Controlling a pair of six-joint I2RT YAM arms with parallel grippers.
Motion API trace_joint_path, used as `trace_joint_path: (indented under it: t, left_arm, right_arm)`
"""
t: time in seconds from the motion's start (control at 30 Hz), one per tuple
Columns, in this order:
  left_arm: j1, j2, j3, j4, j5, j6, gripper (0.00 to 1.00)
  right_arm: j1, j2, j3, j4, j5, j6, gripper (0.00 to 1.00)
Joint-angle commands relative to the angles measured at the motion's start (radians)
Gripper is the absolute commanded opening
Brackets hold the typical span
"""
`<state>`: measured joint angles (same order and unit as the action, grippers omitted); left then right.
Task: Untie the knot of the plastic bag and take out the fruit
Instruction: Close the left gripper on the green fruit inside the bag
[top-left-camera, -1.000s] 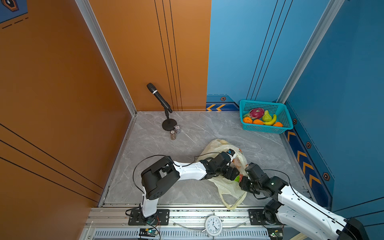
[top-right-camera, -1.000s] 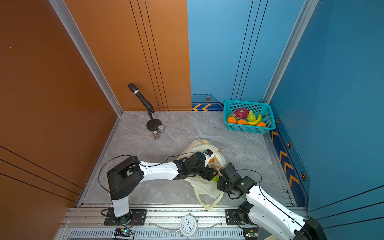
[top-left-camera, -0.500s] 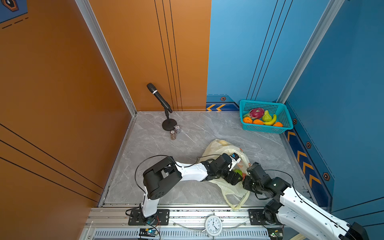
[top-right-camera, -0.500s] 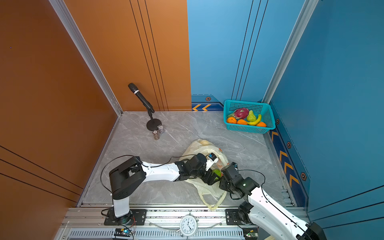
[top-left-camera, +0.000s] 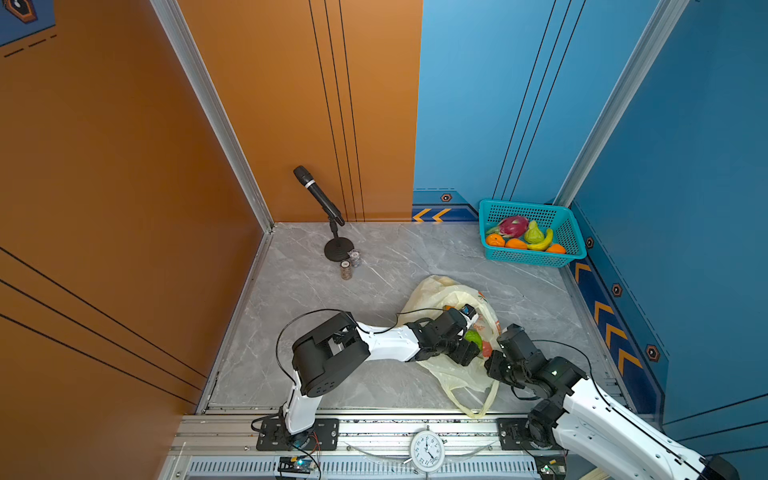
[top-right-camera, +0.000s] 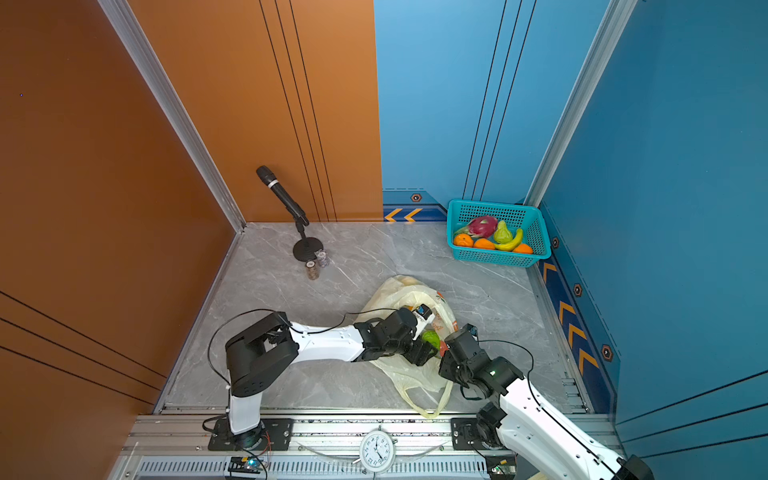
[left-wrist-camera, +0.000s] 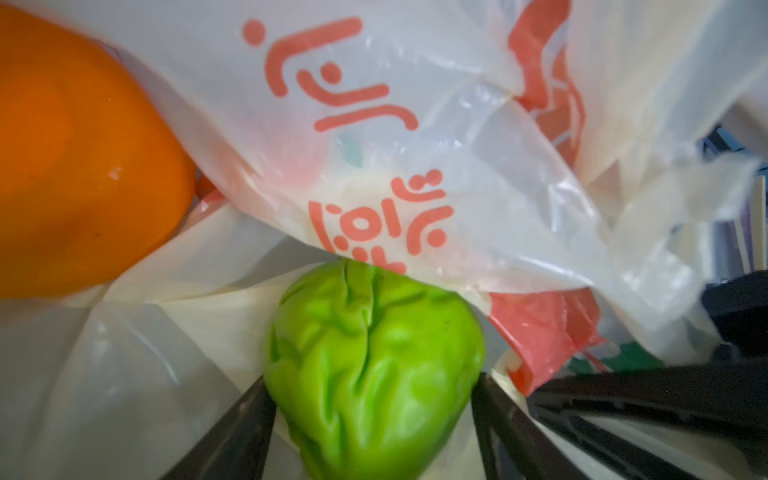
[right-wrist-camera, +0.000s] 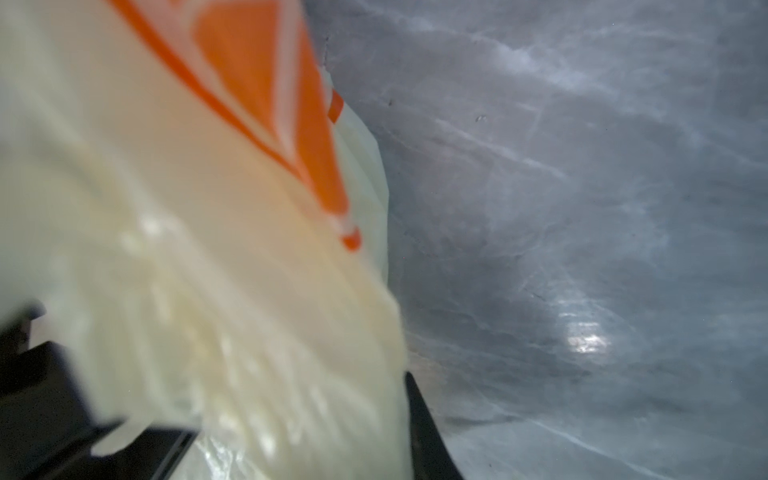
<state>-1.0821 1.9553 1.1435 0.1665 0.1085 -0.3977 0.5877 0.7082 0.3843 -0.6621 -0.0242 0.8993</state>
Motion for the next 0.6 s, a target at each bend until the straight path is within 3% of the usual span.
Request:
trace_joint_path:
  t: [0.0, 0.1, 0.27, 0.57]
  left_arm:
    - [-0.006, -0.001, 0.055, -0.018, -0.031, 0.02, 0.83]
    - [-0.006, 0.019, 0.083, -0.026, -0.042, 0.014, 0.83]
    - [-0.004, 0.033, 0.107, -0.079, -0.072, 0.011, 0.71]
    - [-0.012, 0.041, 0.123, -0.172, -0.005, 0.081, 0.83]
  right_arm:
    - [-0.003, -0.009, -0.019, 0.006, -0.031, 0.012, 0.22]
    - [-0.002, -0.013, -0.017, -0.001, -0.034, 0.012, 0.22]
    - [-0.003, -0.03, -0.016, -0.013, -0.025, 0.013, 0.22]
    - [-0.005, -0.016, -0.004, -0.009, -0.021, 0.007, 0.22]
